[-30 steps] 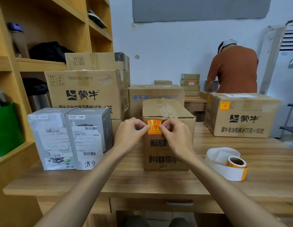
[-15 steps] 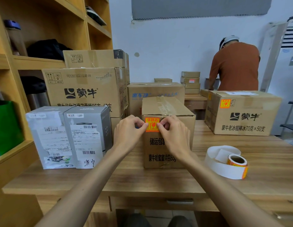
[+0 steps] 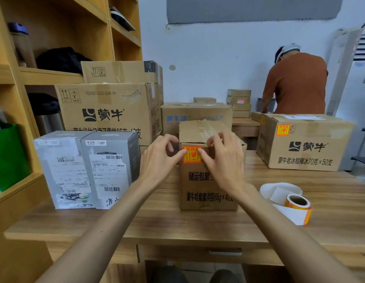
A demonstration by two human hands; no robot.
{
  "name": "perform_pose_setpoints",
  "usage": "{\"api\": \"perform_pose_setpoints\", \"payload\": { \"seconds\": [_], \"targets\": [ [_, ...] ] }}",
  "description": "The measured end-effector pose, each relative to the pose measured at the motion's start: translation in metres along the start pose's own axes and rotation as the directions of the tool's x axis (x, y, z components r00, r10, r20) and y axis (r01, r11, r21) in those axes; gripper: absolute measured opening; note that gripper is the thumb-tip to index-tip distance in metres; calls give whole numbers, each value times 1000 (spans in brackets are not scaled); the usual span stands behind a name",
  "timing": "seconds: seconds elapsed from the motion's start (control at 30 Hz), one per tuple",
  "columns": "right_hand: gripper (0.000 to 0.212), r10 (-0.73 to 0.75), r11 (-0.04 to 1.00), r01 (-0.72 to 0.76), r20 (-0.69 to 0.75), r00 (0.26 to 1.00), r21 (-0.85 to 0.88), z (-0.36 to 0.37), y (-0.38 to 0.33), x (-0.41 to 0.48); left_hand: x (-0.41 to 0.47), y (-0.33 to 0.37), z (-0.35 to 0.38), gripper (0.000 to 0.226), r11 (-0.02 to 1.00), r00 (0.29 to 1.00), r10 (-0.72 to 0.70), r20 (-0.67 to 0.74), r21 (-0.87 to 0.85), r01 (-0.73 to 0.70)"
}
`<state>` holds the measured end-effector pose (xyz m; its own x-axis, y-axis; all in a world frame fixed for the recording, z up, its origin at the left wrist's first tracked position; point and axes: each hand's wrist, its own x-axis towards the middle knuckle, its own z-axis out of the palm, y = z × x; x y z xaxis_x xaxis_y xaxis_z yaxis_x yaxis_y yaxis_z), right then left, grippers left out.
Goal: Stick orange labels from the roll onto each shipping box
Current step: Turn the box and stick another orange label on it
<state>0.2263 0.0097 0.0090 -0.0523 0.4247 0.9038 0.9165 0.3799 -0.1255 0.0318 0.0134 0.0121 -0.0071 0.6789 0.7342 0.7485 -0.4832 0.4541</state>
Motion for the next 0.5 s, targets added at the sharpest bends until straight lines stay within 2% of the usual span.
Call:
{"api": "perform_pose_setpoints", "payload": {
  "seconds": [0.1, 0.23, 0.5],
  "targets": [
    [36, -28, 999, 23, 116, 993, 42, 0, 11, 12, 8, -4, -2, 33, 992, 998, 15, 65, -127, -7],
    [34, -8, 987, -35, 259, 966, 159, -1, 18, 23, 16, -6, 1, 30, 973, 994, -17, 111, -227, 42],
    [30, -7, 981, -42, 252, 968, 189, 3, 17, 22, 18, -9, 4, 27, 963, 993, -20, 117, -264, 51]
  ]
}}
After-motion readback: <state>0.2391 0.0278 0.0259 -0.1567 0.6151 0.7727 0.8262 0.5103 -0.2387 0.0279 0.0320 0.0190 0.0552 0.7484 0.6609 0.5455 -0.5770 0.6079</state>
